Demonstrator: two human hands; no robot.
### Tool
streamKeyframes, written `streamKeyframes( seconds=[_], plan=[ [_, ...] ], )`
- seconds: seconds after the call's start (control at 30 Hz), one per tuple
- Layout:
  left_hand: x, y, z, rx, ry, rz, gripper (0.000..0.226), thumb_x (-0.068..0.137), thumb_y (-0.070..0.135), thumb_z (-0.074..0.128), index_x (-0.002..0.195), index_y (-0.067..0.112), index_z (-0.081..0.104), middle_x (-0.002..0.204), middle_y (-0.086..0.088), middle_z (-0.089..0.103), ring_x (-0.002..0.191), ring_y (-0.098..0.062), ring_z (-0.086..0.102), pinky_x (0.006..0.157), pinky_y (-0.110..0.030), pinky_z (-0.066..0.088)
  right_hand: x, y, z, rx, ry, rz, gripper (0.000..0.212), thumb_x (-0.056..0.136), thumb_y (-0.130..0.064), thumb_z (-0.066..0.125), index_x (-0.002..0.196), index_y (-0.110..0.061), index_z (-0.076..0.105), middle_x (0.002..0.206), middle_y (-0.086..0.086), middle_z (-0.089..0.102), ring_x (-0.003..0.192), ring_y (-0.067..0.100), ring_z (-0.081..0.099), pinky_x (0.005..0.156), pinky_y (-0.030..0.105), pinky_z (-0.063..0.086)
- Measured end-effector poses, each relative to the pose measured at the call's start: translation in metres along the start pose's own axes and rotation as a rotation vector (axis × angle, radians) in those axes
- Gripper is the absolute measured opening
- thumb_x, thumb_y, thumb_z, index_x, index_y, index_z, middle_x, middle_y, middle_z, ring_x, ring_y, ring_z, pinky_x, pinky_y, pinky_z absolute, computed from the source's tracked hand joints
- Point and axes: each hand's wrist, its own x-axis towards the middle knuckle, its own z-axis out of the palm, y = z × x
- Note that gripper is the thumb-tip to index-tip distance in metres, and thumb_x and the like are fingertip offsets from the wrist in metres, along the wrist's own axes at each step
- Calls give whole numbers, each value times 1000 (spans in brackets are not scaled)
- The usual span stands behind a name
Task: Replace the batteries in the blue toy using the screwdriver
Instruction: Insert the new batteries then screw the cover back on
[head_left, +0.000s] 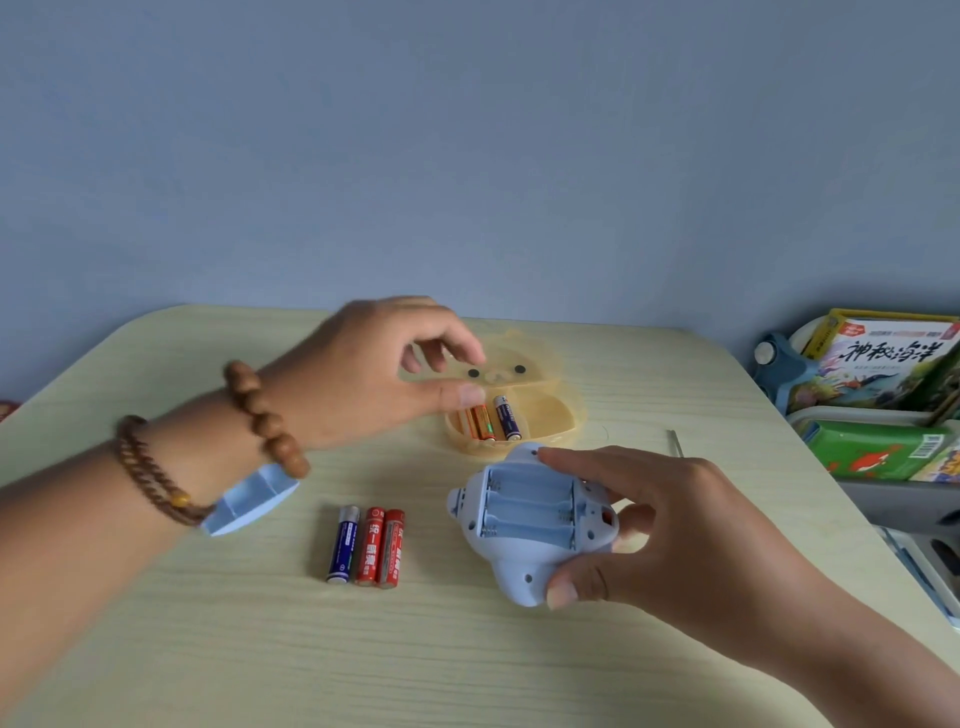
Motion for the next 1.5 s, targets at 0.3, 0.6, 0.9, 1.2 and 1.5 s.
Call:
streamKeyframes(
  seconds=[0.3,0.6,0.9,1.2,1.5],
  plan=[
    [-75,-6,-35,213,-495,-143,78,51,76,80,116,56,43,117,42,45,111,14,45,86,-5,40,0,2,-1,-3,-15,-2,84,46,-46,96,122,-57,62,107,-38,63,85,4,71,73,14,55],
    [-81,-6,-21,334,-475,-105,71,57,75,73,118,46,51,106,30,50,101,15,41,84,-5,35,-1,2,0,0,-10,1,87,45,-50,94,125,-57,60,108,-41,62,86,1,72,73,11,54],
    [-79,-11,-32,209,-365,-165,61,57,64,82,112,46,64,105,30,56,88,4,64,71,-10,47,-2,0,1,11,-8,9,87,45,-49,94,124,-58,60,110,-37,63,88,4,72,77,20,58],
    [-56,12,-25,-346,-14,-100,44,74,-1,81,106,29,75,111,4,64,91,-19,72,78,-30,59,-2,-1,1,14,-5,14,89,44,-51,94,126,-57,59,110,-35,65,87,4,73,79,24,59],
    [-34,43,23,-345,127,11,29,78,3,82,102,20,77,96,8,74,86,-13,75,82,-29,61,-2,-3,2,28,1,29,86,47,-43,97,126,-50,64,108,-36,66,93,-2,70,75,14,55]
  ],
)
